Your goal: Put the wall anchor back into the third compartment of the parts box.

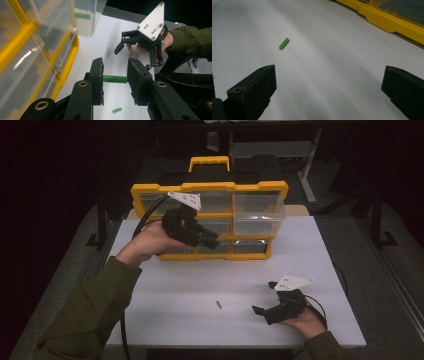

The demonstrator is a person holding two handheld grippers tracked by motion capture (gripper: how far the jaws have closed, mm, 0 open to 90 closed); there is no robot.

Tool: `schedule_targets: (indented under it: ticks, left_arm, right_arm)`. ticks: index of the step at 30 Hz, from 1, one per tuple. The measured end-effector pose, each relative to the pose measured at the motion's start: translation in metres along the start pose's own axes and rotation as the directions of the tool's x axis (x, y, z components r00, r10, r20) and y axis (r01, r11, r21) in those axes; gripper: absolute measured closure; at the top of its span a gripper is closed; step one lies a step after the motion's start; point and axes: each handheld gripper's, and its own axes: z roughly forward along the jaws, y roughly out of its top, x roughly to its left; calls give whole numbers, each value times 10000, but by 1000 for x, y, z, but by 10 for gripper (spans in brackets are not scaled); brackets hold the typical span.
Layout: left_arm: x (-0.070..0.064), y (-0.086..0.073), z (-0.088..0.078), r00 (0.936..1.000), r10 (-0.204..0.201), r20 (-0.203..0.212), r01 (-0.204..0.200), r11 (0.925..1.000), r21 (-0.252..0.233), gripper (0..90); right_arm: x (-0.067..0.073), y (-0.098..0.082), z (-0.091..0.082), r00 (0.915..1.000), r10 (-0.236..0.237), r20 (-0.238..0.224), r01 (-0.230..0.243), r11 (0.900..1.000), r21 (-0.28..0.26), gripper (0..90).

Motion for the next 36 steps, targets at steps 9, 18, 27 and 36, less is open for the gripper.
schedule_targets:
  ticks: [9, 18, 27, 36]
  left_arm:
    - [3, 26, -13, 9999, 87, 122, -86, 9999, -93, 668]
    - [5, 54, -26, 9998, 192, -17, -192, 9996, -188, 668]
    - [8, 88, -28, 9988, 417, -255, -424, 9986, -302, 668]
    - [15, 105, -9, 9985, 375, -405, -382, 9992, -151, 668]
  right_arm:
    - [0, 0, 0, 10000, 67, -39, -67, 10000, 13, 0]
    - [0, 0, -1, 10000, 71, -59, -72, 10000, -63, 0]
    - [-1, 0, -1, 9999, 66, -93, -66, 10000, -2, 0]
    - [-1, 0, -1, 9999, 96, -74, -97, 9999, -87, 0]
